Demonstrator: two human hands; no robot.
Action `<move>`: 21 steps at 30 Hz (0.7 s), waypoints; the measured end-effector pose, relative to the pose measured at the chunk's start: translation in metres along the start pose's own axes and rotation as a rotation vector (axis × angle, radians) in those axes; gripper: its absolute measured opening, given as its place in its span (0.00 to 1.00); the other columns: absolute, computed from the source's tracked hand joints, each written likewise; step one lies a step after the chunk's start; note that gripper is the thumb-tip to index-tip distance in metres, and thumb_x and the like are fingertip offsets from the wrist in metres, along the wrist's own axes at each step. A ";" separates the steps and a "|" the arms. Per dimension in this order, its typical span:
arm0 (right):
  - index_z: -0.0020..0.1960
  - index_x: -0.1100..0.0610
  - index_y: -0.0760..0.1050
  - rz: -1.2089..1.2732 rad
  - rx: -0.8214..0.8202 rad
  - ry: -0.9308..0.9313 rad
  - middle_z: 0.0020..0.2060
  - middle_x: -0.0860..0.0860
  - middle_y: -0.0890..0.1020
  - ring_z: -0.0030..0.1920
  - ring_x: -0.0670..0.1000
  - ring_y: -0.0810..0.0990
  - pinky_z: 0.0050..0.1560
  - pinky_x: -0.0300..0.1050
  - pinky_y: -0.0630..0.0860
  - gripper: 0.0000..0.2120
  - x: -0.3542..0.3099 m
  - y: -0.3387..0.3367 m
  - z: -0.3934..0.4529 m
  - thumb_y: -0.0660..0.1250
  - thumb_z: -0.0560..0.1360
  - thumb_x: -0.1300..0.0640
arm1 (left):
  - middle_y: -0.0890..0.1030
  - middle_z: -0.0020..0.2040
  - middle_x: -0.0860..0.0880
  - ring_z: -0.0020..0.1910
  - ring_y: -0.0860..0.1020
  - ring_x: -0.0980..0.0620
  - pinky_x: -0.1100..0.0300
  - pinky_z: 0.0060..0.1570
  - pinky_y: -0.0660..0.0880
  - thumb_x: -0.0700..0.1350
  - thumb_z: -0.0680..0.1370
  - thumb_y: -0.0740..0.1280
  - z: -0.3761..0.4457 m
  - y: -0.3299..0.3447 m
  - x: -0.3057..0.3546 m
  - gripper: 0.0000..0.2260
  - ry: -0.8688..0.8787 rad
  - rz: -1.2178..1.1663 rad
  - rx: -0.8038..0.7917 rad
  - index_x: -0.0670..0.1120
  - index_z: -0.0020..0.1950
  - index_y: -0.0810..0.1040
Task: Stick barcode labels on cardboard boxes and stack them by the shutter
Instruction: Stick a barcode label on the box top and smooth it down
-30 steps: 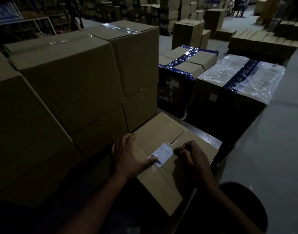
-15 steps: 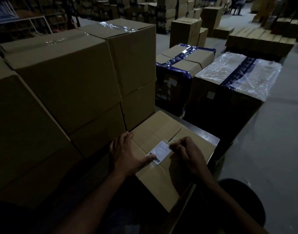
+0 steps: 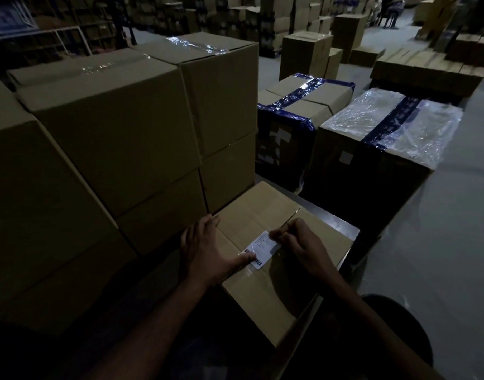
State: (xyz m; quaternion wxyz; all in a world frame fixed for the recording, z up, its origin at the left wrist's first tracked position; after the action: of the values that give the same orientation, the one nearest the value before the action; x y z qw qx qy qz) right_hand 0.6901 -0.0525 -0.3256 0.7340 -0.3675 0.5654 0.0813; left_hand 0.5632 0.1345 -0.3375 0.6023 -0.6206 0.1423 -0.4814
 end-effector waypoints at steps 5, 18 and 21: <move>0.50 0.52 0.71 0.044 -0.014 -0.004 0.49 0.49 0.82 0.51 0.48 0.82 0.46 0.54 0.82 0.03 0.002 0.001 0.001 0.59 0.80 0.58 | 0.64 0.75 0.51 0.74 0.61 0.51 0.50 0.75 0.50 0.84 0.56 0.58 0.000 0.000 -0.001 0.56 0.002 0.002 0.001 0.51 0.76 0.63; 0.51 0.53 0.72 0.041 -0.033 -0.038 0.51 0.49 0.81 0.54 0.47 0.81 0.48 0.51 0.81 0.04 0.002 0.003 0.002 0.59 0.80 0.59 | 0.62 0.77 0.51 0.75 0.60 0.51 0.50 0.75 0.50 0.83 0.57 0.61 0.000 0.000 -0.001 0.55 -0.013 0.016 -0.011 0.52 0.76 0.62; 0.51 0.47 0.69 -0.004 -0.042 -0.059 0.54 0.51 0.80 0.55 0.48 0.80 0.48 0.51 0.82 0.03 -0.001 0.003 0.001 0.58 0.79 0.53 | 0.63 0.76 0.51 0.75 0.61 0.51 0.50 0.75 0.50 0.82 0.57 0.62 0.000 -0.002 0.000 0.55 -0.009 0.018 -0.001 0.51 0.76 0.63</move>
State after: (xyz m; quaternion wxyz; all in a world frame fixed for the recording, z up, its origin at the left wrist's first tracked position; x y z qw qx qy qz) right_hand 0.6884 -0.0496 -0.3259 0.7425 -0.3813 0.5410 0.1025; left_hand 0.5620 0.1349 -0.3364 0.6069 -0.6218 0.1454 -0.4733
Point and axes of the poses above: each hand's wrist, its own z-axis towards the middle knuckle, its own y-axis out of the palm, x = y × z, the point moved 5 cm from there along z, towards the middle knuckle
